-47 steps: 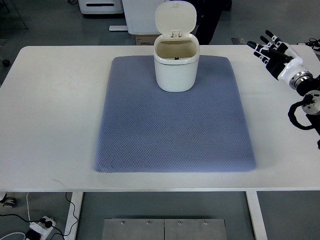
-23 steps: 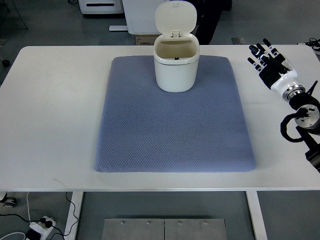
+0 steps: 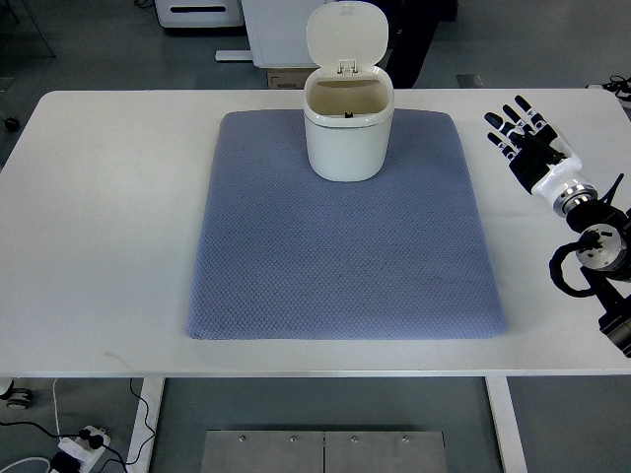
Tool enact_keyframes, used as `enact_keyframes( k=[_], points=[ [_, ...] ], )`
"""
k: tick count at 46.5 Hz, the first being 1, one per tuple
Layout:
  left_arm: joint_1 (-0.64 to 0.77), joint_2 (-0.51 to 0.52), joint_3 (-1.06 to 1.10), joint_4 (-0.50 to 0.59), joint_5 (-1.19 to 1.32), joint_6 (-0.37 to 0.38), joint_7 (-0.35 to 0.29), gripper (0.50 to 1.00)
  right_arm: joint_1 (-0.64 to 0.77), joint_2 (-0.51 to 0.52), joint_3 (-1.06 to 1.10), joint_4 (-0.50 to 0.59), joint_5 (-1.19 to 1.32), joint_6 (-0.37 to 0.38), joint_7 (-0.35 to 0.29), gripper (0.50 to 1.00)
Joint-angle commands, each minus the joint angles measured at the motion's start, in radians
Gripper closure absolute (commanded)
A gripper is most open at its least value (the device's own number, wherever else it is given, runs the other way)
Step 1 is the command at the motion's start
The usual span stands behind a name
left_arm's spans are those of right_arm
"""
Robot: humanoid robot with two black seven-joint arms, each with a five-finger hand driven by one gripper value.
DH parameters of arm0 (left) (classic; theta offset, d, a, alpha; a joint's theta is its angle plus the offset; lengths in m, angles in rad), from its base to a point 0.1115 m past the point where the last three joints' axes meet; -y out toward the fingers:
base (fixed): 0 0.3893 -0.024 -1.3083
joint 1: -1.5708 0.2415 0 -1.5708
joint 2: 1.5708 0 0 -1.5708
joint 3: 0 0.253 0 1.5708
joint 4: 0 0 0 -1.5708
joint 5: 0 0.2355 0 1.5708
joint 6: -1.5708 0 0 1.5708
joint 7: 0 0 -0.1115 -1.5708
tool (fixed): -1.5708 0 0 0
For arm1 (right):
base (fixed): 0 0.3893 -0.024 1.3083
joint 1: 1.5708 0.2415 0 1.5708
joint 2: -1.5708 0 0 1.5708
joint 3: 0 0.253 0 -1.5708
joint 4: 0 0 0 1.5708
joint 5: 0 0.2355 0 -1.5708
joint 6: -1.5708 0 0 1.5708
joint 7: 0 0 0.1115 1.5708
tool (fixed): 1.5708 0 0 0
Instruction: Put lemon in trash with right hand
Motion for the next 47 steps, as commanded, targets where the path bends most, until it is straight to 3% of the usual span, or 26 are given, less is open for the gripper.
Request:
enact_keyframes(
  k=[1,19,47],
  points=[
    [0.000,0.000,0.000,-0.001,0.000,0.000,0.000,0.500,-0.017,0.008,0.002,0.000,0.000,0.000,0.002,0.500],
    [0.000,0.000,0.000,-0.001,0.000,0.000,0.000,0.500,-0.061,0.034,0.049,0.000,-0.112,-0.002,0.002,0.500],
    [0.000,0.000,0.000,0.001,0.000,0.000,0.000,0.500,-0.065,0.103,0.173,0.010,-0.115,-0.003,0.065,0.500]
  ],
)
